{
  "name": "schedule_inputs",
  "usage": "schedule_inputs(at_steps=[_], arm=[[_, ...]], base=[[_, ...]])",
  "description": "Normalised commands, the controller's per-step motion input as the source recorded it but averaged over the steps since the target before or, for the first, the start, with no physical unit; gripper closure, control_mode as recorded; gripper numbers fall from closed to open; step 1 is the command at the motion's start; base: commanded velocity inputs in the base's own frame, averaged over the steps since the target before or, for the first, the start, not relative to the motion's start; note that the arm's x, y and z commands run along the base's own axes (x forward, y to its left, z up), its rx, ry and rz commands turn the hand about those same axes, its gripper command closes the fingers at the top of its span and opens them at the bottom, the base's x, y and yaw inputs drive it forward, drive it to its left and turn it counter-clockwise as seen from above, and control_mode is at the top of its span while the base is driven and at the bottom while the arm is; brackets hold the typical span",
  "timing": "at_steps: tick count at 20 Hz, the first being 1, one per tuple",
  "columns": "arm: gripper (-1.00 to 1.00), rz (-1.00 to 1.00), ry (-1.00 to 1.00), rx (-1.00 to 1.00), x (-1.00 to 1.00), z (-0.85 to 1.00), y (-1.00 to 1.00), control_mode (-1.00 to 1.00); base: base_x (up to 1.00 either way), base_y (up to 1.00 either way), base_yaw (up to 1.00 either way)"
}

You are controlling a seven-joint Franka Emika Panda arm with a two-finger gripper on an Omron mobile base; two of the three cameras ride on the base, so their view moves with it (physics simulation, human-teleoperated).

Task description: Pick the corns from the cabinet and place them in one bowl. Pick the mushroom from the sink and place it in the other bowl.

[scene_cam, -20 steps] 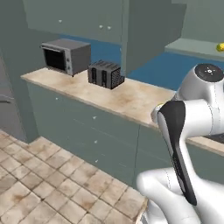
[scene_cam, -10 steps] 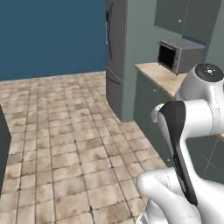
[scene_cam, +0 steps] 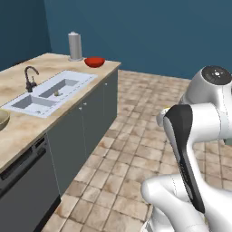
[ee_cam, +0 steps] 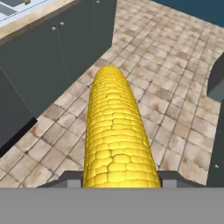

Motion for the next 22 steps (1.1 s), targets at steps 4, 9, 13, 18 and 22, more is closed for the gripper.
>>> schedule_inputs(at_steps=[4, 9, 13, 18, 22], arm=[[1.00, 0.00, 0.00, 0.00, 0.00, 0.00, 0.00, 1.00], [1.00, 0.00, 0.00, 0.00, 0.00, 0.00, 0.00, 1.00], [1.00, 0.00, 0.00, 0.00, 0.00, 0.00, 0.00, 1.00], [1.00, 0.00, 0.00, 0.00, 0.00, 0.00, 0.00, 1.00], [1.00, 0.00, 0.00, 0.00, 0.00, 0.00, 0.00, 1.00]], base=[[0.02, 0.00, 1.00], [0.21, -0.02, 0.86], [0.47, -0.10, 0.48], [0.60, -0.23, 0.10], [0.57, -0.29, 0.04]])
